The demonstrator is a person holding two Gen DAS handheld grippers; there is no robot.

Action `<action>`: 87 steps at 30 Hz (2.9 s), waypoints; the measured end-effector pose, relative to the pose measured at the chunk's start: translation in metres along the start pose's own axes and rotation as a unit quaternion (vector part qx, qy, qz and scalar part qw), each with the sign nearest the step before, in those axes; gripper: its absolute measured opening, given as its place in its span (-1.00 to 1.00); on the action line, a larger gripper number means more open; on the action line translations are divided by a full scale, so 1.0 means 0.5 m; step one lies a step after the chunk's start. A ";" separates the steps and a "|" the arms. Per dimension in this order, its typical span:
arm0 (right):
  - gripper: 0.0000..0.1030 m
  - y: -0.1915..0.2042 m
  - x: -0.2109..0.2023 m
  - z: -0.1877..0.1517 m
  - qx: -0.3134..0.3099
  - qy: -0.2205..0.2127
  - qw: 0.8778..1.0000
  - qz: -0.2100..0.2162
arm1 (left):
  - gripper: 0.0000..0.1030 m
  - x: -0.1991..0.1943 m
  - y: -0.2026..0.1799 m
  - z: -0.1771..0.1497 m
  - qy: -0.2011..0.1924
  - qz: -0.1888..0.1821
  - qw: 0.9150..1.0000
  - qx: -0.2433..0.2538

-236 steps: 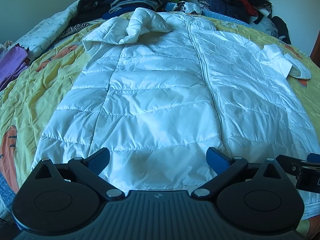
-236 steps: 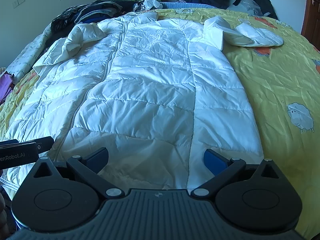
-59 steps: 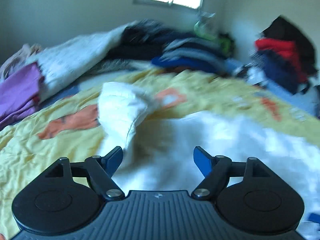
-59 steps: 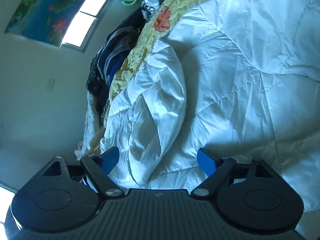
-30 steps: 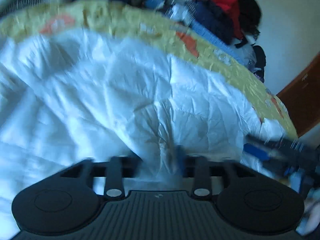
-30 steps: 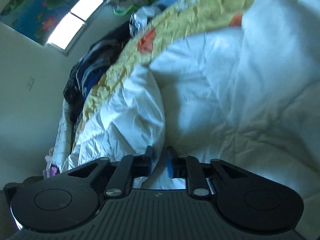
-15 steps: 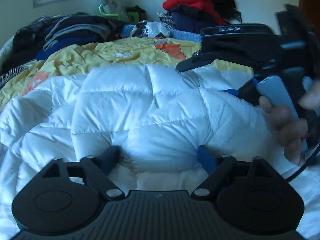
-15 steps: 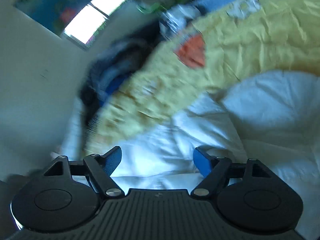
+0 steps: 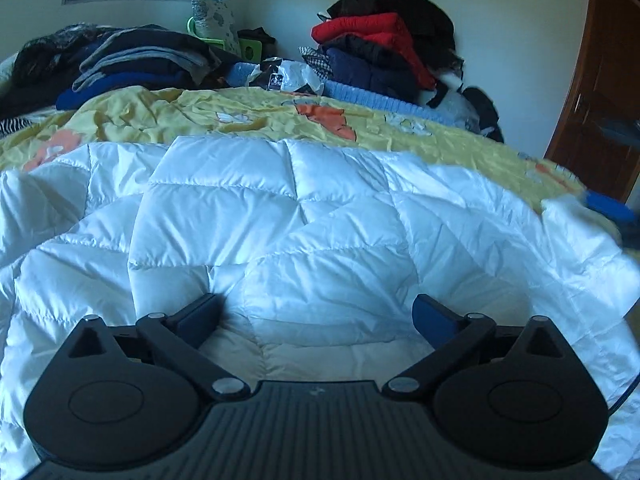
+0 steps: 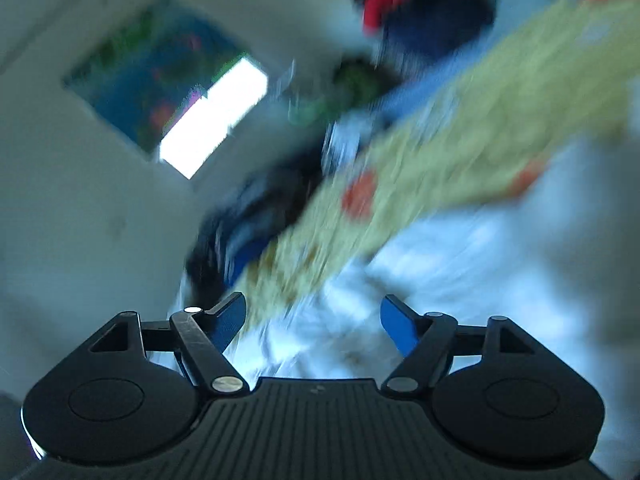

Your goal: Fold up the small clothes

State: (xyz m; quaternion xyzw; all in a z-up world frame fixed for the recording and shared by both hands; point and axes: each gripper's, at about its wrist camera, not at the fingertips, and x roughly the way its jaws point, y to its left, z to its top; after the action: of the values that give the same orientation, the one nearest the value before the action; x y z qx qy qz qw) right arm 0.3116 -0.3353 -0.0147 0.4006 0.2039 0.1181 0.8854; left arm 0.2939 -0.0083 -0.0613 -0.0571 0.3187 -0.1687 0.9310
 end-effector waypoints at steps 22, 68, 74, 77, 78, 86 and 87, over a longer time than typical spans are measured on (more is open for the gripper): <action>0.17 -0.466 -0.146 0.280 0.183 -0.130 0.956 -0.191 | 1.00 0.015 -0.024 0.001 0.010 0.042 0.999 0.026; -0.74 -0.014 -0.168 -0.040 -0.357 -0.221 0.897 -0.136 | 1.00 0.069 -0.539 0.316 0.104 -0.166 0.980 0.026; -0.74 0.040 -0.148 -0.097 -0.452 -0.204 0.857 -0.141 | 1.00 0.061 -0.579 0.304 0.092 -0.131 0.984 0.073; -0.74 0.053 -0.143 -0.109 -0.465 -0.195 0.853 -0.133 | 0.99 0.063 -0.583 0.290 0.105 -0.128 0.985 0.058; -0.74 0.057 -0.143 -0.112 -0.468 -0.194 0.852 -0.131 | 0.94 0.074 -0.588 0.292 0.111 -0.122 0.985 0.053; -0.78 0.059 -0.146 -0.104 -0.473 -0.190 0.851 -0.131 | -0.05 0.103 -0.529 0.274 0.148 -0.114 0.982 -0.014; -0.76 0.061 -0.147 -0.107 -0.476 -0.186 0.850 -0.131 | -0.17 0.108 -0.525 0.274 0.150 -0.116 0.982 -0.019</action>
State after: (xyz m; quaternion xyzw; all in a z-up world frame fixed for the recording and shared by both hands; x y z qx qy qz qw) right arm 0.2203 -0.3072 -0.0040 -0.0853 0.0045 0.0067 0.9963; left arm 0.3447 -0.2733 0.0723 -0.0855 0.4488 -0.2764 0.8455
